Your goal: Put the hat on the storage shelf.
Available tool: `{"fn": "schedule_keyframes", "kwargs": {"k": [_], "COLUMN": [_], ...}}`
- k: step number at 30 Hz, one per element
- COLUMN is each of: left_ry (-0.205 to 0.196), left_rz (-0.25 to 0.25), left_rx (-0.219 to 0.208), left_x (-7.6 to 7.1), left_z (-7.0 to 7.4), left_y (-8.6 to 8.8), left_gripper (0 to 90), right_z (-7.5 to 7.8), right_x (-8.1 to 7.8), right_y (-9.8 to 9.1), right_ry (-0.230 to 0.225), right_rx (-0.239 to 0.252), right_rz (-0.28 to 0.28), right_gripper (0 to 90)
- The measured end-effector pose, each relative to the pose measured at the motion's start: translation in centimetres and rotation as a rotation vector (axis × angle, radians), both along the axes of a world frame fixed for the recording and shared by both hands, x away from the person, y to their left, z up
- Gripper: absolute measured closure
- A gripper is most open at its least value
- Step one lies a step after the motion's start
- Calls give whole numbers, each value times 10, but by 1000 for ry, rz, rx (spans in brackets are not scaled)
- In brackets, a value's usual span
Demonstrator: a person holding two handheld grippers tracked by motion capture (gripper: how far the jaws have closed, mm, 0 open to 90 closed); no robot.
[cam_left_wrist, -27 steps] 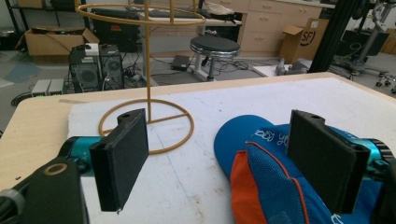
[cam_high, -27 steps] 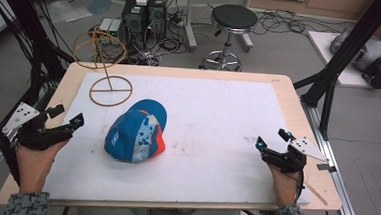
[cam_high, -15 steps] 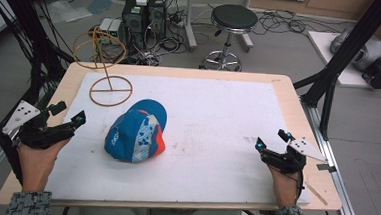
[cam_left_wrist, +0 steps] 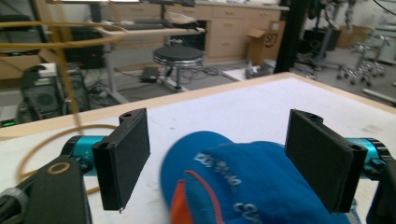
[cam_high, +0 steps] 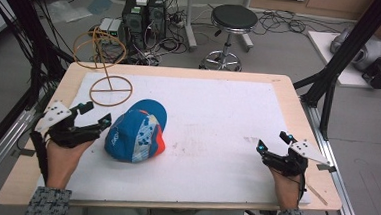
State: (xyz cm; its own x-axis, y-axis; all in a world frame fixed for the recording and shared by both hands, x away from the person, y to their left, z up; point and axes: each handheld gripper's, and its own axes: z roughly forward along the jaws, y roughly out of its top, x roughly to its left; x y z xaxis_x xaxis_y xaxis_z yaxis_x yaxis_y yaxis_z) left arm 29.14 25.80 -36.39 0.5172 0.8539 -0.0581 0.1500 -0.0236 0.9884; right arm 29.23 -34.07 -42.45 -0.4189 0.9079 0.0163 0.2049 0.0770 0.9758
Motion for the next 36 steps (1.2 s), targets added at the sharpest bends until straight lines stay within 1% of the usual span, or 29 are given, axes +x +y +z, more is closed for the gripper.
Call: {"fn": "schedule_keyframes", "kwargs": {"k": [1, 2, 3, 5, 6, 7, 10, 13, 15, 16, 18, 19, 21, 23, 24, 25, 28, 29, 30, 31, 32, 33, 34, 35, 36], "left_ry": [9, 9, 13, 30, 43, 47, 51, 67, 88, 88, 102, 115, 123, 128, 130, 133, 147, 150, 155, 162, 163, 161, 157, 155, 152], "left_rz": [-15, -15, -22, -40, -50, -55, -61, -70, -68, -68, -58, -55, -58, -61, -69, -77, -78, -76, -72, -67, -68, -74, -76, -81, -82], "left_rx": [17, 17, 20, 26, 35, 34, 45, 45, 44, 44, 62, 75, 75, 72, 69, 69, 79, 80, 79, 77, 74, 82, 83, 80, 80], "left_x": [3, 3, 4, 8, 10, 10, 12, 14, 16, 16, 18, 19, 20, 20, 20, 20, 21, 21, 22, 23, 23, 23, 22, 22, 22], "left_z": [-4, -4, -7, -12, -17, -19, -22, -27, -32, -32, -35, -37, -38, -38, -38, -38, -39, -40, -40, -40, -41, -41, -40, -40, -40], "left_y": [-10, -10, -14, -21, -27, -30, -34, -38, -41, -41, -42, -43, -44, -44, -44, -44, -45, -45, -45, -45, -45, -45, -45, -45, -45], "left_gripper": [224, 224, 224, 224, 224, 224, 229, 250, 269, 279, 281, 286, 322, 388, 388, 460, 479, 463, 463, 437, 448, 448, 499, 499, 540], "right_z": [0, 0, 0, -1, -1, -1, -1, -1, -1, -1, -1, -1, -1, -2, -2, -2, -2, -2, -2, -2, -2, -2, -2, -2, -2], "right_x": [0, 0, 0, -1, -1, -1, -1, 0, 0, 0, 0, 0, 0, 0, 0, 0, 0, 0, 0, 0, 0, 0, 0, 0, 0], "right_y": [0, 0, 0, 0, 0, -1, 0, 0, 1, 1, 1, 1, 0, 0, 0, -1, 0, 0, 0, 0, 0, 0, 0, 0, 0], "right_ry": [3, 4, 4, 8, 8, 9, 10, 10, 11, 12, 11, 11, 12, 14, 14, 14, 11, 18, 18, 13, 13, 13, 16, 16, 15], "right_rx": [1, 1, -3, -5, -6, -6, -4, -10, -13, -12, -15, -14, -14, -12, -12, -12, -11, -9, -9, -13, -14, -14, -12, -12, -13], "right_rz": [-1, 1, 2, 4, 3, 4, 3, 4, 5, 5, 5, 5, 5, 5, 5, 3, 3, 4, 4, 7, 6, 6, 4, 4, 5], "right_gripper": [111, 110, 111, 111, 111, 111, 110, 110, 111, 110, 111, 110, 110, 111, 111, 111, 111, 111, 111, 111, 111, 111, 110, 110, 110]}}
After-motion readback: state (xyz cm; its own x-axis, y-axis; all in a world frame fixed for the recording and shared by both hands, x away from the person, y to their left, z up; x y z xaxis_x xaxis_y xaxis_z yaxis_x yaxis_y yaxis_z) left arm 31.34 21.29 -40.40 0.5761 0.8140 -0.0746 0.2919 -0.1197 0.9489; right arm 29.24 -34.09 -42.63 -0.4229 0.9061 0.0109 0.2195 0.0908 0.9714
